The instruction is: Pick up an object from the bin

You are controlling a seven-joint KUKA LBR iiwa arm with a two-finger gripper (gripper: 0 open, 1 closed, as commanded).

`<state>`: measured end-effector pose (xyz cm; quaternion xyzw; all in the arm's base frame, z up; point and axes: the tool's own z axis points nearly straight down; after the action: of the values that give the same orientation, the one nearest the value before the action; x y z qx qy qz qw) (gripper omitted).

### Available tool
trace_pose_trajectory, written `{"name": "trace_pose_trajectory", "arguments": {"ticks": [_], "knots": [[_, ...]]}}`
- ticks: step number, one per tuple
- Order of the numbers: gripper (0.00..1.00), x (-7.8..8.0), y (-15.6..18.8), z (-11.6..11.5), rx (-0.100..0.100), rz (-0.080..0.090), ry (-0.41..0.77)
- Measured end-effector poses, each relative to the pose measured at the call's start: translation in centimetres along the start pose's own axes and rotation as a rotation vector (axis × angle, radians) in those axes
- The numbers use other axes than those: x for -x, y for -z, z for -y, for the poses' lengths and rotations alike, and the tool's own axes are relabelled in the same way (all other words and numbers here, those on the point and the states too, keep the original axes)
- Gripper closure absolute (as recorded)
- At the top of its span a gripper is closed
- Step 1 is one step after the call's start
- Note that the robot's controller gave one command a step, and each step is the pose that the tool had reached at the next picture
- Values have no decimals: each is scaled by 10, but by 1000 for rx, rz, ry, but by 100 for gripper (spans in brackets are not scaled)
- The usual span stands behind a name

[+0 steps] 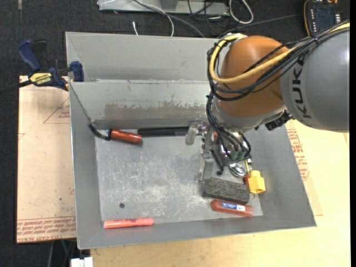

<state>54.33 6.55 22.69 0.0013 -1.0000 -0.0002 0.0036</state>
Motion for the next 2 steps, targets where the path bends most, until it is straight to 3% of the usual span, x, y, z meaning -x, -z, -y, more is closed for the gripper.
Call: {"name": "trace_pose_trajectory", "arguments": {"ticks": [1, 2], "knots": [[0, 1, 5, 1, 1, 8, -3], [0, -17, -137, 90, 1, 12, 3]]}}
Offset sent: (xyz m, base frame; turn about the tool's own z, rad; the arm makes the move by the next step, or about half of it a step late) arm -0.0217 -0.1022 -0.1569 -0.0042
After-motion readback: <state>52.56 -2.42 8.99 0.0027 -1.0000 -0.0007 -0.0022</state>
